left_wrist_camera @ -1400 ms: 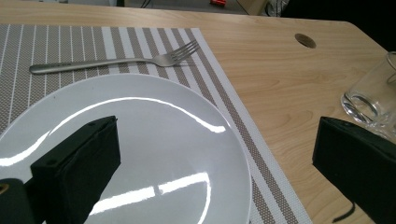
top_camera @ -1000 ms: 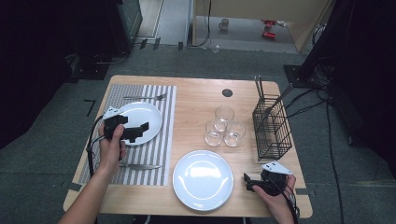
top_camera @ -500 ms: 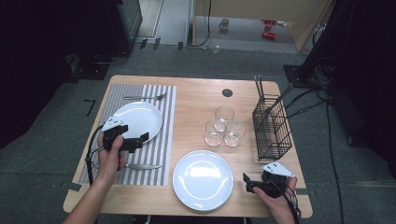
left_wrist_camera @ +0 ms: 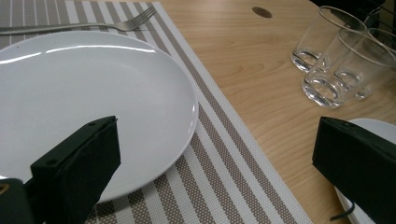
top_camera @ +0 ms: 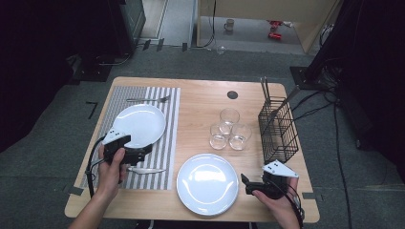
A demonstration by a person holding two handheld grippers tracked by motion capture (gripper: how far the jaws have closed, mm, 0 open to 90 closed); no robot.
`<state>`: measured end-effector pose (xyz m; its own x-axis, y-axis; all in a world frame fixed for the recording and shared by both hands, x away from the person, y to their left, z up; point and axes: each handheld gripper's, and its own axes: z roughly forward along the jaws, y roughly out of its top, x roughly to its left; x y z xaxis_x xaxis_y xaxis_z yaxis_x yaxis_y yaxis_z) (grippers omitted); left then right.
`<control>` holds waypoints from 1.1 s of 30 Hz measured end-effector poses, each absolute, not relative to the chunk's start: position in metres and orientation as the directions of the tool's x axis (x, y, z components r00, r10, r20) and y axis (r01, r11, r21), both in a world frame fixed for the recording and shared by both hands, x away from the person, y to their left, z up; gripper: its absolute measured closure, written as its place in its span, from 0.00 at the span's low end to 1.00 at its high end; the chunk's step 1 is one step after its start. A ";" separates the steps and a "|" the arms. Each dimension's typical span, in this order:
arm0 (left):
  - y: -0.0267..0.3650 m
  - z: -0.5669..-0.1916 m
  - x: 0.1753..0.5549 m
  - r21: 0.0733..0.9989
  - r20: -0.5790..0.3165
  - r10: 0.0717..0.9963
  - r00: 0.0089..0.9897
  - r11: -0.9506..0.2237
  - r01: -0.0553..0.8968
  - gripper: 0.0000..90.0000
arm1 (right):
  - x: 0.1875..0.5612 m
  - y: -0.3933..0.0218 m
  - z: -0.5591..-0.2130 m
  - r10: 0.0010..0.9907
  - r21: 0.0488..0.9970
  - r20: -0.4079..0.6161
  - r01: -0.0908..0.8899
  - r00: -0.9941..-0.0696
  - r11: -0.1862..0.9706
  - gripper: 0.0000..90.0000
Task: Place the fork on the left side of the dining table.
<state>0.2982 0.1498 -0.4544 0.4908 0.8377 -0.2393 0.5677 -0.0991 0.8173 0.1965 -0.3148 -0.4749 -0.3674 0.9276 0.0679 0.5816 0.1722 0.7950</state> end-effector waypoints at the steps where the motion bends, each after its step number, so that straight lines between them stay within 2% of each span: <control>1: 0.150 -0.455 0.297 0.816 -0.245 0.837 0.490 -0.094 0.570 0.01 | 0.197 -0.313 -0.472 0.926 0.797 0.066 0.578 -0.372 0.175 0.00; 18: 0.149 -0.469 0.271 0.805 -0.242 0.823 0.514 -0.125 0.580 0.01 | 0.219 -0.289 -0.434 0.899 0.831 0.054 0.519 -0.434 0.201 0.00; 33: 0.153 -0.485 0.252 0.794 -0.217 0.828 0.518 -0.159 0.587 0.01 | 0.238 -0.269 -0.426 0.884 0.832 0.057 0.512 -0.465 0.216 0.00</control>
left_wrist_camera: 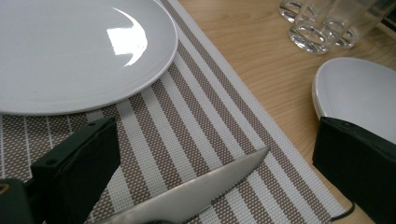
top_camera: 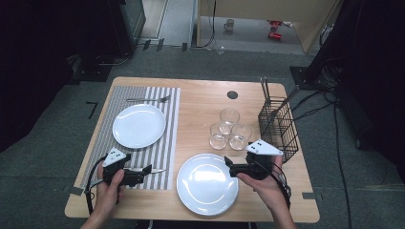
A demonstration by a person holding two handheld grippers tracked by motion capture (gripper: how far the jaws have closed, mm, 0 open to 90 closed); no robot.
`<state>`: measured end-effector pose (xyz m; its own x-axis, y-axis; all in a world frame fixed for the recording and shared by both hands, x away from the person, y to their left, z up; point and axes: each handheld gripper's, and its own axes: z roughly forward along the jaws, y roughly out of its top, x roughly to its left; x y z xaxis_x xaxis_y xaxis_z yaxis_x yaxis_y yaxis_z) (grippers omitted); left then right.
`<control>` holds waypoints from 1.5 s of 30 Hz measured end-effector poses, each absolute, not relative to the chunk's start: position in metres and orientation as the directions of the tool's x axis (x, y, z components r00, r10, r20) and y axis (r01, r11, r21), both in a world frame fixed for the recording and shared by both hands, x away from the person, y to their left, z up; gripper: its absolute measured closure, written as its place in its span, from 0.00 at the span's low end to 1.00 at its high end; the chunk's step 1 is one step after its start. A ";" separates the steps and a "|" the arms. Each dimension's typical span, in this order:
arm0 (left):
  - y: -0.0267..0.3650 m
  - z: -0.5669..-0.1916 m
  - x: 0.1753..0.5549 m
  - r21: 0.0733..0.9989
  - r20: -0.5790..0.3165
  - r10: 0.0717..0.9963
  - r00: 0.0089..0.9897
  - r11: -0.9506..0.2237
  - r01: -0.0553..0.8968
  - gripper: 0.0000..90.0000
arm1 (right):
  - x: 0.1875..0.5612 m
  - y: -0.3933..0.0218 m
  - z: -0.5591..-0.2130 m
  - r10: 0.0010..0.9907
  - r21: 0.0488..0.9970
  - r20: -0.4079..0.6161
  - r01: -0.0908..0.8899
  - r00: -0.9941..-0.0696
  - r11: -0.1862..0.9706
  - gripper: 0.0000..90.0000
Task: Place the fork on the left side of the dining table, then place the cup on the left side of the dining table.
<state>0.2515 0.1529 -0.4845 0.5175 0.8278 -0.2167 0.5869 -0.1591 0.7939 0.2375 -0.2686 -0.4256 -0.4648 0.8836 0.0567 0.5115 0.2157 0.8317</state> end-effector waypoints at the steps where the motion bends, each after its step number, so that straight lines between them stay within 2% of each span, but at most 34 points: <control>1: 0.153 -0.485 0.251 0.794 -0.216 0.827 0.519 -0.161 0.587 0.01 | 0.239 -0.267 -0.425 0.882 0.832 0.056 0.510 -0.468 0.218 0.00; 7: 0.153 -0.491 0.248 0.791 -0.200 0.831 0.518 -0.176 0.586 0.01 | 0.247 -0.256 -0.423 0.873 0.835 0.057 0.503 -0.484 0.224 0.01; 19: 0.158 -0.498 0.248 0.786 -0.190 0.832 0.521 -0.189 0.588 0.01 | 0.268 -0.235 -0.430 0.879 0.840 0.057 0.498 -0.473 0.213 0.16; 27: 0.161 -0.499 0.248 0.783 -0.194 0.833 0.519 -0.187 0.593 0.01 | 0.285 -0.221 -0.440 0.883 0.846 0.057 0.492 -0.465 0.204 0.37; 31: 0.162 -0.499 0.247 0.783 -0.195 0.831 0.521 -0.188 0.593 0.01 | 0.295 -0.214 -0.444 0.894 0.850 0.060 0.492 -0.445 0.188 0.54; 33: 0.162 -0.499 0.247 0.784 -0.196 0.830 0.521 -0.186 0.592 0.01 | 0.300 -0.212 -0.446 0.893 0.849 0.079 0.500 -0.443 0.173 0.58; 36: 0.162 -0.499 0.247 0.783 -0.196 0.830 0.523 -0.188 0.593 0.01 | 0.307 -0.207 -0.450 0.893 0.847 0.087 0.504 -0.441 0.167 0.72; 45: 0.161 -0.500 0.247 0.781 -0.199 0.826 0.527 -0.191 0.595 0.01 | 0.324 -0.203 -0.456 0.908 0.826 0.102 0.543 -0.406 0.150 0.86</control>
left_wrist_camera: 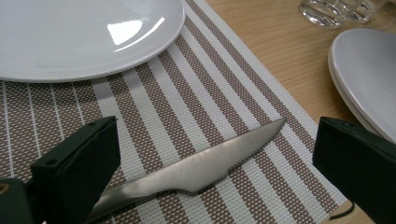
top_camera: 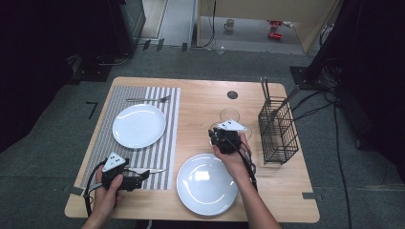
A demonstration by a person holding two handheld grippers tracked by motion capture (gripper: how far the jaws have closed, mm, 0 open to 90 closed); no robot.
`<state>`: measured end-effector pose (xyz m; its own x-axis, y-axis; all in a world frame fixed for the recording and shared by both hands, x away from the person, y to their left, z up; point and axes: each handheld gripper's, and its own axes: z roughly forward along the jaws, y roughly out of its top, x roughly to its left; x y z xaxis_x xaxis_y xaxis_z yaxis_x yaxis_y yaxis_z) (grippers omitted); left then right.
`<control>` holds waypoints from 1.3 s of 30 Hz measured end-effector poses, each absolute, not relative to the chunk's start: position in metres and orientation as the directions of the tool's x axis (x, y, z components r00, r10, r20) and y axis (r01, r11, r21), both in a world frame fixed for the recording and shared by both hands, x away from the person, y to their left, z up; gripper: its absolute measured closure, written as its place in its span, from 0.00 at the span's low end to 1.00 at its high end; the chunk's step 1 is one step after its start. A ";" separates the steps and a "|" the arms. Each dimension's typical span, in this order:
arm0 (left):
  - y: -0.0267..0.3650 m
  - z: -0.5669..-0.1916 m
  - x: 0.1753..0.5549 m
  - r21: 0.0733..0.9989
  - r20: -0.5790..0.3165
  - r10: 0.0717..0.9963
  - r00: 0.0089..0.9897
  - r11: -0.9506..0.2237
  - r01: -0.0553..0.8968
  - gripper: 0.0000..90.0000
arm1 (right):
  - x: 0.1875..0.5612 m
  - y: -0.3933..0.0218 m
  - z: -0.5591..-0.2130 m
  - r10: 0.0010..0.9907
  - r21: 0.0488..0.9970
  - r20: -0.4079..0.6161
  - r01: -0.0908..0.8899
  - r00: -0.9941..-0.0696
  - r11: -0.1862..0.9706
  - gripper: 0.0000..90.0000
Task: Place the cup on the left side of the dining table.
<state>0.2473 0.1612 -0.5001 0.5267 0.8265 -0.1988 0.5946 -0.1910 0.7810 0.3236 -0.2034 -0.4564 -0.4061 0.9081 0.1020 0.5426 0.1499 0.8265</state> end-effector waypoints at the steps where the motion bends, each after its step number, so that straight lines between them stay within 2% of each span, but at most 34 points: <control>1: 0.161 -0.500 0.247 0.781 -0.199 0.826 0.527 -0.191 0.595 0.01 | 0.325 -0.203 -0.457 0.906 0.823 0.111 0.548 -0.409 0.146 0.87; 14: 0.161 -0.501 0.248 0.782 -0.199 0.824 0.530 -0.192 0.593 0.01 | 0.330 -0.195 -0.460 0.897 0.821 0.114 0.549 -0.427 0.157 0.90; 20: 0.160 -0.500 0.247 0.783 -0.198 0.822 0.534 -0.195 0.590 0.01 | 0.327 -0.189 -0.459 0.863 0.826 0.119 0.531 -0.491 0.189 0.88; 21: 0.160 -0.501 0.247 0.783 -0.199 0.822 0.534 -0.194 0.590 0.01 | 0.326 -0.189 -0.458 0.850 0.827 0.126 0.528 -0.511 0.195 0.85; 25: 0.161 -0.501 0.247 0.783 -0.198 0.821 0.535 -0.196 0.590 0.01 | 0.322 -0.196 -0.453 0.832 0.847 0.121 0.494 -0.541 0.198 0.59; 28: 0.161 -0.501 0.248 0.782 -0.200 0.824 0.531 -0.192 0.593 0.01 | 0.321 -0.205 -0.448 0.862 0.861 0.053 0.461 -0.504 0.216 0.36; 31: 0.161 -0.501 0.248 0.781 -0.201 0.824 0.530 -0.192 0.595 0.01 | 0.324 -0.211 -0.448 0.878 0.855 0.054 0.476 -0.476 0.206 0.24; 34: 0.160 -0.501 0.248 0.782 -0.198 0.823 0.532 -0.194 0.593 0.01 | 0.329 -0.210 -0.453 0.888 0.833 0.047 0.508 -0.458 0.218 0.19; 39: 0.161 -0.500 0.247 0.782 -0.203 0.824 0.529 -0.189 0.594 0.01 | 0.329 -0.206 -0.456 0.900 0.829 -0.005 0.502 -0.435 0.247 0.18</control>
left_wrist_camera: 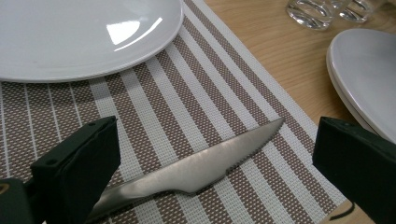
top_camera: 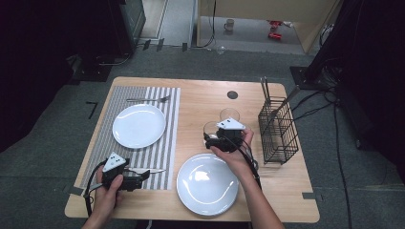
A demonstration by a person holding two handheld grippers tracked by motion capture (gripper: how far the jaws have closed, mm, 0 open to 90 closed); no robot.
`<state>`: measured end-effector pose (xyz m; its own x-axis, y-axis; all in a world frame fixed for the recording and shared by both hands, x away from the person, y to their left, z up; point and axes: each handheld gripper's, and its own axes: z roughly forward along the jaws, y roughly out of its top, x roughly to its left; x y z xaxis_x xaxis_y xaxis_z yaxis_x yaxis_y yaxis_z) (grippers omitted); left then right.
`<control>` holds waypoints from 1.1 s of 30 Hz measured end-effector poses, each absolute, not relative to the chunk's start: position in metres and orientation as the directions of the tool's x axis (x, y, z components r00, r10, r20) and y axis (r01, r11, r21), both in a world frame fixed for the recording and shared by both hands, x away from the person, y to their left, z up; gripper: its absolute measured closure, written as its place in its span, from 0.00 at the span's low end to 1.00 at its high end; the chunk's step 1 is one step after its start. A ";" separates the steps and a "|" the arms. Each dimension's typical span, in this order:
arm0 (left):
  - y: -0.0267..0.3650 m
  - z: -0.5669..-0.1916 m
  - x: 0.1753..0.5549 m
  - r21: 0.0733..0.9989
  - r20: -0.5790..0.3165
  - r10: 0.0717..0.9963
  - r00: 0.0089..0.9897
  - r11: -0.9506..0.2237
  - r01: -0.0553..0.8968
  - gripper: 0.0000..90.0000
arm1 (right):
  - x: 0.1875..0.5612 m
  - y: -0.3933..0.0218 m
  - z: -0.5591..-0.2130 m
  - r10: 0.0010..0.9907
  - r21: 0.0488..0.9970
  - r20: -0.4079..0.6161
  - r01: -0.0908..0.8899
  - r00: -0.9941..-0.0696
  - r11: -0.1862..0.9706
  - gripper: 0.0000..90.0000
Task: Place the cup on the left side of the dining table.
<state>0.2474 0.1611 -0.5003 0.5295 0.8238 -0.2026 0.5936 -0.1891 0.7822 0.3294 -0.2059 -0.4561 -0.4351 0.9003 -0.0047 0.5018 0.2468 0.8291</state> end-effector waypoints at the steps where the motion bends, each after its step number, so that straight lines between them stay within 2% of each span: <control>1: 0.161 -0.500 0.247 0.782 -0.204 0.824 0.528 -0.187 0.595 0.01 | 0.330 -0.205 -0.458 0.899 0.825 -0.013 0.503 -0.437 0.257 0.18; 17: 0.155 -0.496 0.249 0.799 -0.202 0.809 0.552 -0.190 0.571 0.01 | 0.337 -0.184 -0.472 0.903 0.798 -0.050 0.526 -0.427 0.293 0.18; 33: 0.144 -0.485 0.264 0.820 -0.209 0.788 0.579 -0.180 0.543 0.01 | 0.334 -0.187 -0.463 0.901 0.802 -0.002 0.538 -0.433 0.261 0.20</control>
<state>0.2639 0.1442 -0.4846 0.5785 0.7884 -0.2092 0.5426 -0.1805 0.8204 0.3343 -0.1871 -0.4626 -0.4333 0.9012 -0.0024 0.5377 0.2607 0.8018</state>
